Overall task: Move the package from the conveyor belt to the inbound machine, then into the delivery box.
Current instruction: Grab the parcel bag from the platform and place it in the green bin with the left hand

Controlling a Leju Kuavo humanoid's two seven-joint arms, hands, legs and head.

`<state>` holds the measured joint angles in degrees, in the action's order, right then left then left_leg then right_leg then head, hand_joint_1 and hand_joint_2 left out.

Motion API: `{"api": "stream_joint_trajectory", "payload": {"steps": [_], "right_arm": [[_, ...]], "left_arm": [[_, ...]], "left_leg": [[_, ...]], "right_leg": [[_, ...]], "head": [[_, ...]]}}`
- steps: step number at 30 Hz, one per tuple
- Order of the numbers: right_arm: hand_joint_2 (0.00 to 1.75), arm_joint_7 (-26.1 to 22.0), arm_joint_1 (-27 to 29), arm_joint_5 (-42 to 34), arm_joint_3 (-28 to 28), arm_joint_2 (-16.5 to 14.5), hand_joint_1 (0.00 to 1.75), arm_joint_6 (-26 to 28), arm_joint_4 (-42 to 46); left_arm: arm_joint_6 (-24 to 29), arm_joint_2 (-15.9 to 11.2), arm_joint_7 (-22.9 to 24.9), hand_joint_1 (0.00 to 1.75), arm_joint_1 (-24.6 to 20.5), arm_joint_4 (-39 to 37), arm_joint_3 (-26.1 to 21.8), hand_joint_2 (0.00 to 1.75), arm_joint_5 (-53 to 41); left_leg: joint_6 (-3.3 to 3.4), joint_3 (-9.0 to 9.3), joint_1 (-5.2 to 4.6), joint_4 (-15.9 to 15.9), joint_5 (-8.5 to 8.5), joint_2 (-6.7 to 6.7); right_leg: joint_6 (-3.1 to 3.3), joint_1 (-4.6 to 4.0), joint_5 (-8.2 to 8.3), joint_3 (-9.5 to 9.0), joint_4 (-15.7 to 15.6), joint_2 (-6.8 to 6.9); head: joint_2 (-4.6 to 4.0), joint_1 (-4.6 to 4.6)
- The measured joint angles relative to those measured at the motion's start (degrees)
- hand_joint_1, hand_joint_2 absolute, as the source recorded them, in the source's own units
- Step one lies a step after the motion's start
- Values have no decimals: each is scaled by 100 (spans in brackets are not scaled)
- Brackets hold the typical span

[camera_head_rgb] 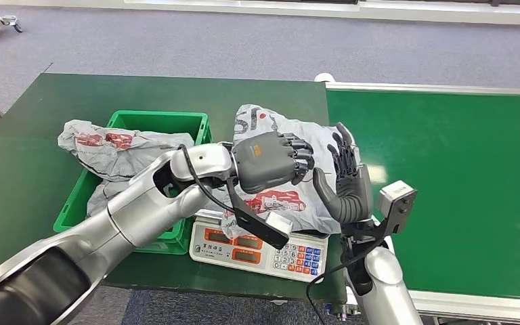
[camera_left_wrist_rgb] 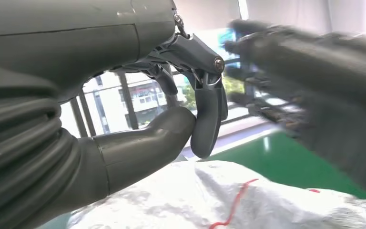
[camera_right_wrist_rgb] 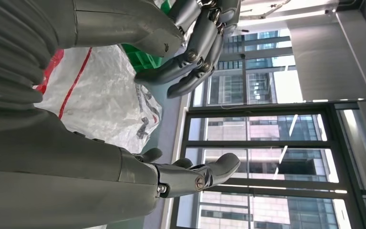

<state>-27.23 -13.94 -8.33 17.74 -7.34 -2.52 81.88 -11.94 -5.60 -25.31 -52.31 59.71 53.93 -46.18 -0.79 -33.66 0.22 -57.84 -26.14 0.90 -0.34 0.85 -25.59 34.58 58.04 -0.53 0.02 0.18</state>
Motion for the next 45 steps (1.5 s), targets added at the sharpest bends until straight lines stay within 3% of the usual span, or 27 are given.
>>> {"api": "stream_joint_trajectory", "payload": {"steps": [2,6,9,12,23,45], "right_arm": [[175,13,64,9,-7,2,0,-2,56],[175,25,265,56,-74,11,0,4,203],[175,29,365,91,-127,30,0,15,299],[175,50,409,143,-137,37,0,33,373],[175,117,470,227,-137,37,0,84,506],[175,122,539,234,-137,35,0,81,552]], "left_arm": [[301,-232,25,168,158,-4,-141,175,-121],[903,-734,-71,0,651,-189,-653,175,-439],[969,-922,-559,0,1011,-447,-1077,175,-328],[979,-874,-859,0,1259,-614,-1335,175,-253],[919,-395,-833,0,1319,-949,-1528,175,-271],[643,-98,-1055,0,1246,-931,-1640,175,-66]], "left_leg": [[-1,3,0,3,0,-8],[-3,10,0,8,-2,-33],[-4,7,1,9,-1,-30],[-3,0,1,8,-1,-22],[5,-2,-5,3,-6,-23],[4,-3,-4,3,-6,-24]], "right_leg": [[1,-2,-1,0,0,-5],[4,-4,-2,6,1,-32],[6,-5,-4,13,1,-32],[6,0,-4,14,1,-26],[-1,10,0,14,-1,-28],[0,3,0,14,-1,-28]], "head": [[0,-1],[0,1],[0,1],[0,0],[0,1],[0,-1]]}}
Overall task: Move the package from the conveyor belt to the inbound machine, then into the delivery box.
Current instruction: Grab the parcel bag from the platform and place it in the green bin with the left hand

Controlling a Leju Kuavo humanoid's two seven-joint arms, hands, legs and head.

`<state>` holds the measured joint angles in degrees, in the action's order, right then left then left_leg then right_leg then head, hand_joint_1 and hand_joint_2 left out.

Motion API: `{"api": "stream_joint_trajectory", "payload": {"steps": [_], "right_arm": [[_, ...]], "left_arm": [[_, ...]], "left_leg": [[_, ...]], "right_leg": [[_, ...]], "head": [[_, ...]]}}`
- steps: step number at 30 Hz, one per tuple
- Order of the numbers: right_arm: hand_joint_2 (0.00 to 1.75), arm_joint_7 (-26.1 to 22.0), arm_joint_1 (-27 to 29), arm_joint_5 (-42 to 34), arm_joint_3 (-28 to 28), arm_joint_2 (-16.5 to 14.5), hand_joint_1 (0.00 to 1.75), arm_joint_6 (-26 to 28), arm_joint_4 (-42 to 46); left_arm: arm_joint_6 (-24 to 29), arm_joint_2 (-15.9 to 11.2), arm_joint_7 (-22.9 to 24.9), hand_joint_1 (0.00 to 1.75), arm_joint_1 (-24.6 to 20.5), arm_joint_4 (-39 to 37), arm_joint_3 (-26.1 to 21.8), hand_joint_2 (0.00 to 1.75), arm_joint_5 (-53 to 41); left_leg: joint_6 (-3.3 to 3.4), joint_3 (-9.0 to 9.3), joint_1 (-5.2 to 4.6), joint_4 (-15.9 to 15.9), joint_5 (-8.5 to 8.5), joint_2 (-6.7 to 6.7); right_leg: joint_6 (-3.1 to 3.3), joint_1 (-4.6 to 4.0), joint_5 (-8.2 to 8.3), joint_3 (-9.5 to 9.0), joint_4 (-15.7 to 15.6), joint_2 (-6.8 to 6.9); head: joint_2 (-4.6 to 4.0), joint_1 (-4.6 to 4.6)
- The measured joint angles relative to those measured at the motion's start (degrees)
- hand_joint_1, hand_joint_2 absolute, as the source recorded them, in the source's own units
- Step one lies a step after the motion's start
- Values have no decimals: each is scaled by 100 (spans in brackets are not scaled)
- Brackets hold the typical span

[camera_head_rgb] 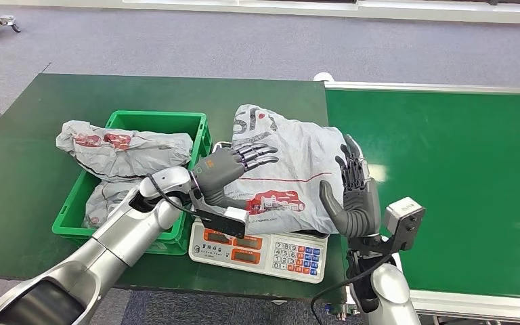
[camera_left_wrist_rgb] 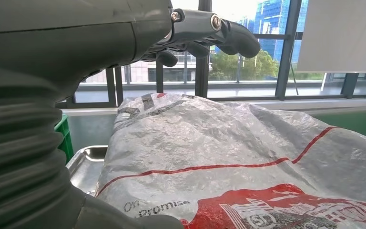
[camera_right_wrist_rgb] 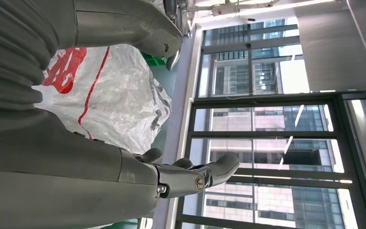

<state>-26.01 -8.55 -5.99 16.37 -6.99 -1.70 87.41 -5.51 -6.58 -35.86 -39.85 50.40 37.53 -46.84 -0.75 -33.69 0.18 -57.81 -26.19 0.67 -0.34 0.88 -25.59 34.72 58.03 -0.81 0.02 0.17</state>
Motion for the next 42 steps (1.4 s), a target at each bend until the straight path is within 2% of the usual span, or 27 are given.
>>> {"api": "stream_joint_trajectory", "payload": {"steps": [6,10,13,17,20,24,28,36,37,40,41,42], "right_arm": [[175,1,2,0,0,0,0,-1,0],[175,16,0,1,0,0,0,-38,0],[175,17,-7,-1,0,-3,0,-79,0],[175,-13,-48,-52,0,-4,0,-152,-3],[175,-59,-154,-137,9,-4,0,-209,-59],[175,-118,-352,-239,60,-4,0,-249,-224],[175,-145,-448,-303,111,-4,0,-247,-346],[175,-154,-524,-345,184,-7,0,-247,-425],[175,-155,-527,-346,187,-7,0,-247,-427],[175,-151,-541,-367,192,-7,0,-253,-434],[175,-148,-551,-379,193,-7,0,-256,-438],[175,-145,-564,-391,195,-7,0,-261,-445]], "left_arm": [[-21,13,-8,0,-12,0,0,175,-1],[-442,82,-105,0,-158,-84,83,175,-193],[-912,279,-159,0,-502,-419,398,175,-374],[-1291,702,-195,0,-977,-1172,985,175,-359],[-1217,995,-122,0,-1036,-1705,1312,175,-340],[-904,1271,-4,0,-860,-2336,1589,175,-301],[-689,1385,15,0,-788,-2690,1678,175,-197],[-490,1484,117,0,-774,-2938,1681,175,-120],[-482,1491,121,15,-771,-2953,1681,175,-120],[-674,1520,123,146,-754,-3021,1694,175,-111],[-811,1538,124,175,-748,-3048,1708,175,-109],[-949,1559,135,175,-743,-3073,1726,175,-107]], "left_leg": [[0,0,0,0,0,0],[0,0,0,-1,1,1],[3,-2,0,-4,2,6],[8,-4,-3,-5,2,8],[12,-3,-4,-5,-1,5],[13,-3,-4,-5,-1,9],[18,-2,-2,-3,3,33],[46,-3,-9,-6,21,55],[48,-3,-11,-7,23,55],[53,-1,-17,-7,27,56],[54,0,-18,-7,28,57],[55,1,-18,-7,28,59]], "right_leg": [[0,-1,0,0,0,0],[0,0,0,2,0,3],[-2,3,1,0,0,10],[-7,12,5,-3,0,14],[-8,13,5,-3,0,12],[-8,9,4,-4,0,15],[-8,8,-3,-17,0,45],[-27,17,6,-35,-3,72],[-31,20,9,-35,-3,72],[-36,25,13,-39,-3,72],[-37,26,13,-41,-3,73],[-37,26,13,-44,-3,74]], "head": [[0,1],[0,1],[0,1],[0,0],[0,0],[0,2],[0,1],[0,0],[0,0],[0,1],[0,1],[0,1]]}}
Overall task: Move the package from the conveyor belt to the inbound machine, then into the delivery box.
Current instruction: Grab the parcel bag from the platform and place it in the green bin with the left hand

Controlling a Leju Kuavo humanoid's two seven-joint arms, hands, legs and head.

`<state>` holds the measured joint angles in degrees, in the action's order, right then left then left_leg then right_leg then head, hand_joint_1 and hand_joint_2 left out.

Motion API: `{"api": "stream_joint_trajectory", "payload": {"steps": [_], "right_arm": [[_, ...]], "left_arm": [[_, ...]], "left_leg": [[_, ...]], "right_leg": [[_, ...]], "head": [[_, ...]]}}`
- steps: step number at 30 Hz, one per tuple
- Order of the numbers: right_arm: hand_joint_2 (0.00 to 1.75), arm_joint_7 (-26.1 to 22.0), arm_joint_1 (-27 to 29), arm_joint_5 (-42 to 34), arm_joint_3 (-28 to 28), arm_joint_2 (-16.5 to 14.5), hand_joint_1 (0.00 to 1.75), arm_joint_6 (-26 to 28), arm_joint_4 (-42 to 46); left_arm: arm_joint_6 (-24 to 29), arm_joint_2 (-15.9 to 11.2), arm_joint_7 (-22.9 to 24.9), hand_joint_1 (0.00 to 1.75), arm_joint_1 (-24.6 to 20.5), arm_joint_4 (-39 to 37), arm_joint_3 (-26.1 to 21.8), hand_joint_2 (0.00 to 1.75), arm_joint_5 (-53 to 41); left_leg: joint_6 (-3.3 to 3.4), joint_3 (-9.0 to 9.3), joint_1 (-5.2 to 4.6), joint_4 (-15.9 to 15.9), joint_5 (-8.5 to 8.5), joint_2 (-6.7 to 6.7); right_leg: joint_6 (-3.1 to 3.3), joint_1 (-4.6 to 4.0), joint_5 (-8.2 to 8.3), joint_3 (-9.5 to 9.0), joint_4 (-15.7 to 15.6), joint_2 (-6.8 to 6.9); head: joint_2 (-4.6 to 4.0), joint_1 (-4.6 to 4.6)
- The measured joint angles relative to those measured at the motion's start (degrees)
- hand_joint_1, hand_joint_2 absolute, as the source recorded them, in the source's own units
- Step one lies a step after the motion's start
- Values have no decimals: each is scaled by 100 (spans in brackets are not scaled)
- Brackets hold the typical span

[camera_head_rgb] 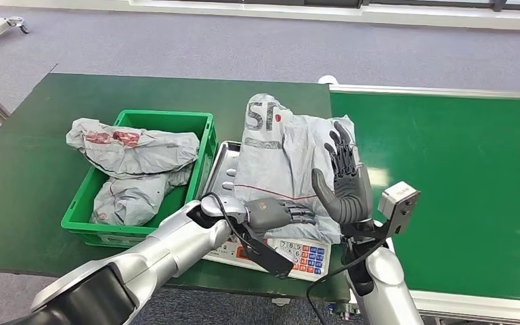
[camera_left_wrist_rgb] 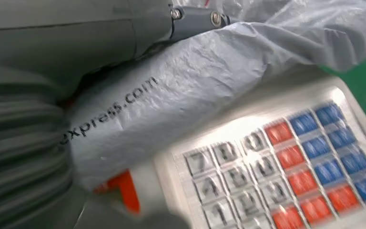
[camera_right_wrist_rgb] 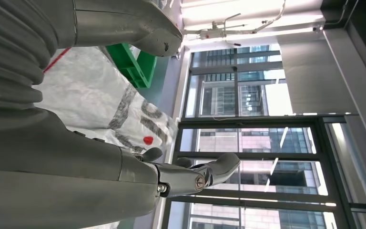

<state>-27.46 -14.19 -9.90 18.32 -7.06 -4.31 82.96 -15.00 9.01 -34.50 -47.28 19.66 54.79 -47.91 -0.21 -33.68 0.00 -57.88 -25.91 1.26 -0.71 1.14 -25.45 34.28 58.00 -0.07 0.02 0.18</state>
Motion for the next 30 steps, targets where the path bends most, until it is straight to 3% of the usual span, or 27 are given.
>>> {"api": "stream_joint_trajectory", "payload": {"steps": [5,13,22,30], "right_arm": [[175,7,-95,-51,4,-2,0,-5,-51],[175,-9,-53,-79,1,-2,0,9,-86],[175,-35,162,61,-57,-15,0,-128,-42],[175,19,262,80,-173,-15,0,-173,120]], "left_arm": [[-274,99,80,175,-55,-45,31,175,37],[339,175,131,175,-436,452,68,175,-15],[643,-584,889,175,-707,2797,93,175,-513],[1112,-1031,1263,175,-690,3546,80,175,-1096]], "left_leg": [[0,14,0,0,-1,1],[-13,-10,1,-2,9,-2],[-19,-25,4,0,8,-6],[-20,-29,4,0,7,-9]], "right_leg": [[0,0,0,-14,0,2],[4,-2,6,23,1,-6],[8,-5,5,43,3,-17],[7,-3,5,44,2,-18]], "head": [[0,-1],[0,0],[0,-1],[0,-1]]}}
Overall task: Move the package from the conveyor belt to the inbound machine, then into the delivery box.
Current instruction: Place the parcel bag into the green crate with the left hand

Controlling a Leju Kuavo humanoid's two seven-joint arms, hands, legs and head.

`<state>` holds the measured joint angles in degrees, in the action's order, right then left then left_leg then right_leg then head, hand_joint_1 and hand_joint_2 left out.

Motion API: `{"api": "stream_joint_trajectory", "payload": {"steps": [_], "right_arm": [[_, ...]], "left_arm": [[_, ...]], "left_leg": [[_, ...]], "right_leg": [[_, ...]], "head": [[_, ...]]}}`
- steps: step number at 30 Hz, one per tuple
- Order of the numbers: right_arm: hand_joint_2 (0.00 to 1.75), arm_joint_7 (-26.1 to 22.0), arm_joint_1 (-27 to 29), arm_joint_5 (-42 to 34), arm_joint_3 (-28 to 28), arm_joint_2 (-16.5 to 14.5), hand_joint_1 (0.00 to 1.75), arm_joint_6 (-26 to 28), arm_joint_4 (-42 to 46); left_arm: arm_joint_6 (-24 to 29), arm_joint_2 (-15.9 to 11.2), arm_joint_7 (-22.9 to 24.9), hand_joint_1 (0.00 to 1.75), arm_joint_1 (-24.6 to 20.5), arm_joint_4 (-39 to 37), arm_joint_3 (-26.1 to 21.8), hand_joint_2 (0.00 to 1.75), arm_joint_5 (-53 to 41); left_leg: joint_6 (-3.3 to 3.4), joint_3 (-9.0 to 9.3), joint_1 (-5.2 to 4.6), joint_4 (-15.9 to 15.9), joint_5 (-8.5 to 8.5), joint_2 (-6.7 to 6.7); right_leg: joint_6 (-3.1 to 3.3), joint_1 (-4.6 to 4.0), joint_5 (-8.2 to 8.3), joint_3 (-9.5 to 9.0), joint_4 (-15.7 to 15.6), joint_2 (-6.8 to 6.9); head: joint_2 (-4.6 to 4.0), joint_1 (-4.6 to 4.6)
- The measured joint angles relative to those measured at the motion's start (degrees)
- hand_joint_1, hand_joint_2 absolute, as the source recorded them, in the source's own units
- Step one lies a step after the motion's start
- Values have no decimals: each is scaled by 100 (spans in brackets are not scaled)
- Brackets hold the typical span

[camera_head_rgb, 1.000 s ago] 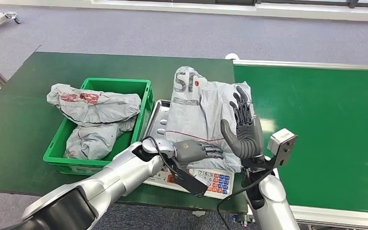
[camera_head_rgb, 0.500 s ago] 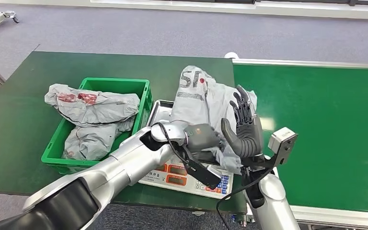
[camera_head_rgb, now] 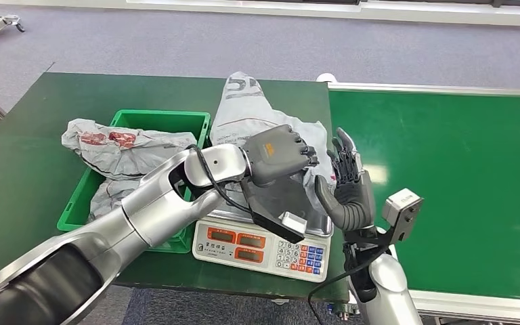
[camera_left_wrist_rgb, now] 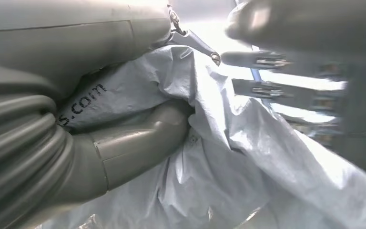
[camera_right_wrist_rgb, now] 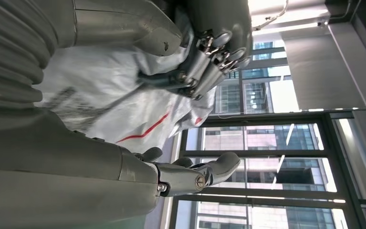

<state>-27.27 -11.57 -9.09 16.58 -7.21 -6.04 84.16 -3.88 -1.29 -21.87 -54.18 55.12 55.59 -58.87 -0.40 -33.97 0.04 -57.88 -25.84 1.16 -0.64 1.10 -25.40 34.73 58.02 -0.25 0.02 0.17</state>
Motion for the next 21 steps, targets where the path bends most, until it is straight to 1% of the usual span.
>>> {"api": "stream_joint_trajectory", "payload": {"steps": [3,6,10,12,14,16,18,20,21], "right_arm": [[175,5,59,14,-21,0,0,-5,33],[175,-3,137,31,-37,0,0,-1,60],[175,-9,177,50,-62,0,0,3,84],[175,-10,182,58,-67,0,0,6,89],[175,-16,215,74,-78,0,0,33,116],[175,-28,305,111,-102,0,0,101,186],[175,-48,456,162,-145,0,0,197,290],[175,-58,623,202,-206,1,0,280,402],[175,-55,694,220,-238,2,0,313,456]], "left_arm": [[260,-223,139,175,67,45,-107,175,-296],[452,-465,115,175,175,37,-294,175,-499],[488,-606,99,175,264,26,-460,175,-580],[487,-683,204,175,318,21,-531,175,-605],[618,-862,349,175,434,-15,-688,175,-600],[1004,-1171,390,175,631,-154,-994,175,-561],[1591,-1500,317,175,922,-417,-1463,175,-536],[2090,-1729,261,175,1259,-697,-1993,175,-635],[2233,-1795,285,175,1422,-808,-2252,175,-736]], "left_leg": [[0,2,0,0,0,-3],[-2,3,2,0,1,-8],[-3,-2,10,0,1,-1],[-4,-4,10,0,0,-5],[-8,-2,10,2,-5,-17],[-18,10,10,4,-14,-42],[-30,25,10,8,-22,-71],[-36,30,13,11,-26,-85],[-38,29,15,11,-26,-83]], "right_leg": [[0,-1,0,0,0,-2],[2,-7,1,3,0,-7],[2,-10,0,4,0,-1],[2,-9,0,3,1,-6],[2,-8,0,4,1,-19],[5,-10,-1,5,1,-46],[15,-15,-6,7,2,-74],[26,-25,-10,12,2,-86],[31,-28,-12,13,2,-84]], "head": [[0,0],[0,1],[0,1],[0,-1],[0,-1],[0,0],[0,1],[0,3],[0,3]]}}
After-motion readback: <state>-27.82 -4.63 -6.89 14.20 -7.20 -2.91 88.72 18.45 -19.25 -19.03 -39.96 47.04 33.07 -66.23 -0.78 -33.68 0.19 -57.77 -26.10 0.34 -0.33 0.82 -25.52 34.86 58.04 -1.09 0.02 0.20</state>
